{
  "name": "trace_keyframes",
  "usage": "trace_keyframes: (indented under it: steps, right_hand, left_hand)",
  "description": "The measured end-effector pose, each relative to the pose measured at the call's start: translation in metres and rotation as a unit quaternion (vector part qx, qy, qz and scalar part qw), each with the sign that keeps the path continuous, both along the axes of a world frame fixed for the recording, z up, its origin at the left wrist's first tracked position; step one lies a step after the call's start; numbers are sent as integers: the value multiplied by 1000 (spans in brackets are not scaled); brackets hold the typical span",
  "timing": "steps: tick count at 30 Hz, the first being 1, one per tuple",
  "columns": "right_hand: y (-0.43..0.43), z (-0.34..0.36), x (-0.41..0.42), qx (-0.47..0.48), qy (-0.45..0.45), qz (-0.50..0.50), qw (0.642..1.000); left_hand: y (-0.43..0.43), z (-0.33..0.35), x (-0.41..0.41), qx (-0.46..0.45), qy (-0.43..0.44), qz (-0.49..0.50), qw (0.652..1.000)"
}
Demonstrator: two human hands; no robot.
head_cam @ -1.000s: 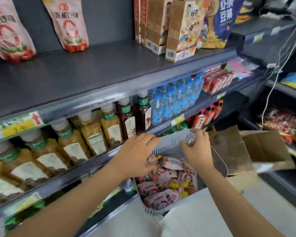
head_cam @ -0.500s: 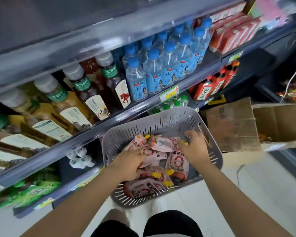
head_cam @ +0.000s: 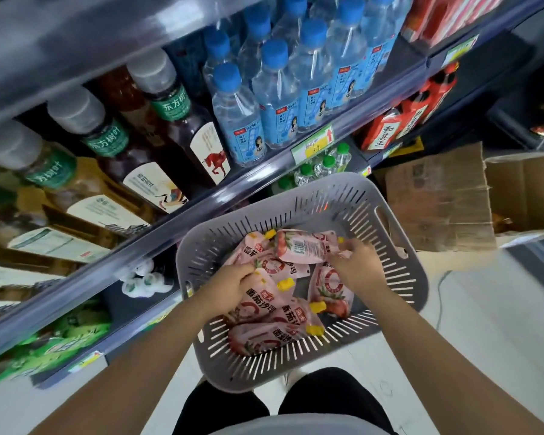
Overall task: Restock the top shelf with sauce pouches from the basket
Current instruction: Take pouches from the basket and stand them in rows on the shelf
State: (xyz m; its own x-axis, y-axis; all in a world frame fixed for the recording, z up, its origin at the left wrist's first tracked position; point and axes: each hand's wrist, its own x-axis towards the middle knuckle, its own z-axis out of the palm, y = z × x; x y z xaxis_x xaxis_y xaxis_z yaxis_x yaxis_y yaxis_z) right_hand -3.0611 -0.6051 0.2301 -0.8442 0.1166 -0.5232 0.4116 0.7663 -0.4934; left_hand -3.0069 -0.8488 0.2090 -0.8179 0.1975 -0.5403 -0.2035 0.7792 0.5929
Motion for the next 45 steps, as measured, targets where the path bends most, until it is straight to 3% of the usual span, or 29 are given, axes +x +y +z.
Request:
trace_keyframes:
  steps: [6, 12, 16, 22, 26, 35, 45]
  right_hand:
    - [-4, -12, -4, 14, -55, 18, 998]
    - [-6, -20, -2, 27, -100, 46, 994]
    - [-3, -24, 5, 32, -120, 39, 991]
    - [1, -26, 10, 68, -115, 51, 990]
    - [-2, -27, 12, 56, -135, 37, 988]
    - [-26, -44, 3, 61, -222, 19, 973]
    - [-44, -99, -7, 89, -279, -92, 952]
  left_hand:
    - [1, 2, -5, 31, 12, 117, 993]
    - [12, 9, -29, 53, 50, 309, 948]
    - [24, -17, -32, 21, 37, 291, 956]
    - [29, -37, -21, -58, 63, 334, 939]
    - [24, -34, -12, -53, 89, 319, 942]
    - [16, -14, 10, -91, 56, 273, 956]
    - [14, -7, 20, -72, -11, 289, 954]
